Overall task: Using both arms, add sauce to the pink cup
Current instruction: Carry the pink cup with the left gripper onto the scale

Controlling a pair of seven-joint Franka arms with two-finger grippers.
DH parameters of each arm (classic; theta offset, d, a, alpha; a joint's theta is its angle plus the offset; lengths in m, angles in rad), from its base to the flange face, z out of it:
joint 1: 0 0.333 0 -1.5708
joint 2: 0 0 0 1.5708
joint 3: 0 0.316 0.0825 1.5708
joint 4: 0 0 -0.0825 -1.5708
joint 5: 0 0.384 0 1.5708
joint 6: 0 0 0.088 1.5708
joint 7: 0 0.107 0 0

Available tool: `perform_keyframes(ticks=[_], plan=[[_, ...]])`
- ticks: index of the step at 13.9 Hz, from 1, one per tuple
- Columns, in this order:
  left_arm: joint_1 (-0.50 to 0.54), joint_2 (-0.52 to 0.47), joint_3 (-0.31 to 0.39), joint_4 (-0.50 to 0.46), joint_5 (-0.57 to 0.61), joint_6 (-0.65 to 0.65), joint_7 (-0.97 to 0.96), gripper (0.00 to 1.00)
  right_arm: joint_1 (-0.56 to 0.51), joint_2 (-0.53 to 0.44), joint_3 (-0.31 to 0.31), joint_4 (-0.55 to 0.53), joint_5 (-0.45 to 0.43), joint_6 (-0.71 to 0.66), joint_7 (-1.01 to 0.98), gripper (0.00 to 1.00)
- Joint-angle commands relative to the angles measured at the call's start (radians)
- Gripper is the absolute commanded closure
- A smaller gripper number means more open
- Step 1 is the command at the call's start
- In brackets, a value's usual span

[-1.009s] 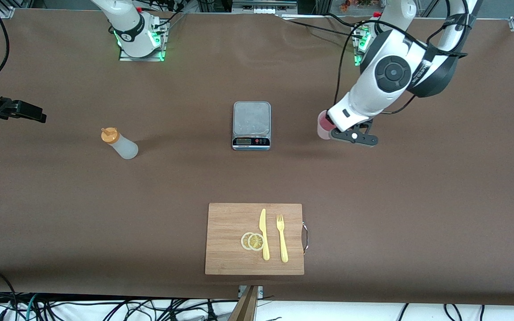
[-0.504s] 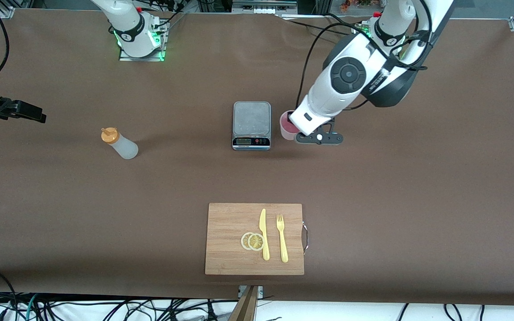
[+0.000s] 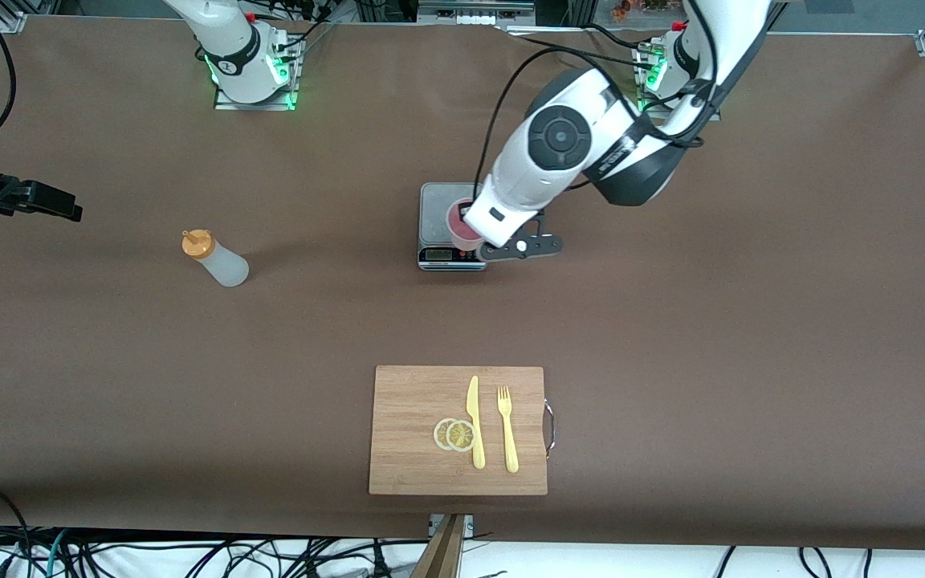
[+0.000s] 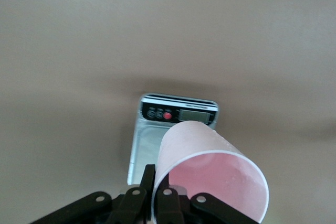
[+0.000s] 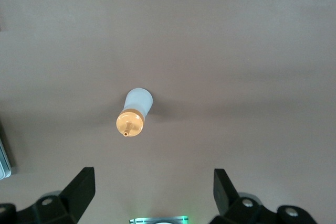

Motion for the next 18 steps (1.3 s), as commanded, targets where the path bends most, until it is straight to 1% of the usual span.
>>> perform_keyframes(ticks=[1,2,3,4,5,7,8,9,10,12,13,17,18], plan=[[-0.084,0.110,0.015,0.143,-0.003,-0.027,-0.084,1.00,-0.007,0.011,0.003,0.026,-0.001,-0.008,-0.019,0.00],[-0.128,0.130,0.040,0.164,-0.001,-0.025,-0.119,1.00,-0.008,0.011,0.003,0.026,-0.001,-0.008,-0.019,0.00],[-0.182,0.130,0.086,0.169,0.025,-0.028,-0.127,1.00,-0.007,0.011,0.003,0.026,-0.001,-0.008,-0.019,0.00],[-0.221,0.128,0.116,0.160,0.073,-0.043,-0.135,1.00,-0.007,0.011,0.003,0.026,-0.001,-0.008,-0.019,0.00],[-0.235,0.128,0.118,0.135,0.088,-0.065,-0.147,1.00,-0.007,0.011,0.005,0.028,-0.001,-0.007,-0.019,0.00],[-0.267,0.131,0.123,0.083,0.097,-0.068,-0.152,1.00,-0.005,0.011,0.005,0.028,-0.001,-0.007,-0.019,0.00],[-0.271,0.125,0.123,0.033,0.114,-0.068,-0.149,1.00,-0.007,0.011,0.005,0.028,-0.001,-0.007,-0.019,0.00],[-0.270,0.102,0.115,-0.019,0.164,-0.065,-0.155,1.00,-0.008,0.011,0.003,0.028,-0.001,-0.008,-0.019,0.00],[-0.262,0.075,0.111,-0.077,0.167,-0.051,-0.155,1.00,-0.008,0.011,0.003,0.028,-0.001,-0.007,-0.021,0.00],[-0.258,0.029,0.103,-0.165,0.167,0.027,-0.146,1.00,-0.008,0.011,0.003,0.028,-0.003,-0.008,-0.019,0.00],[-0.259,0.027,0.103,-0.176,0.167,0.047,-0.144,1.00,-0.008,0.011,0.003,0.028,-0.001,-0.008,-0.019,0.00],[-0.261,0.036,0.103,-0.175,0.177,0.052,-0.146,1.00,-0.010,0.011,0.003,0.028,-0.003,-0.008,-0.019,0.00],[-0.261,0.036,0.103,-0.172,0.177,0.052,-0.156,0.73,-0.010,0.013,0.003,0.028,-0.003,-0.007,-0.019,0.00]])
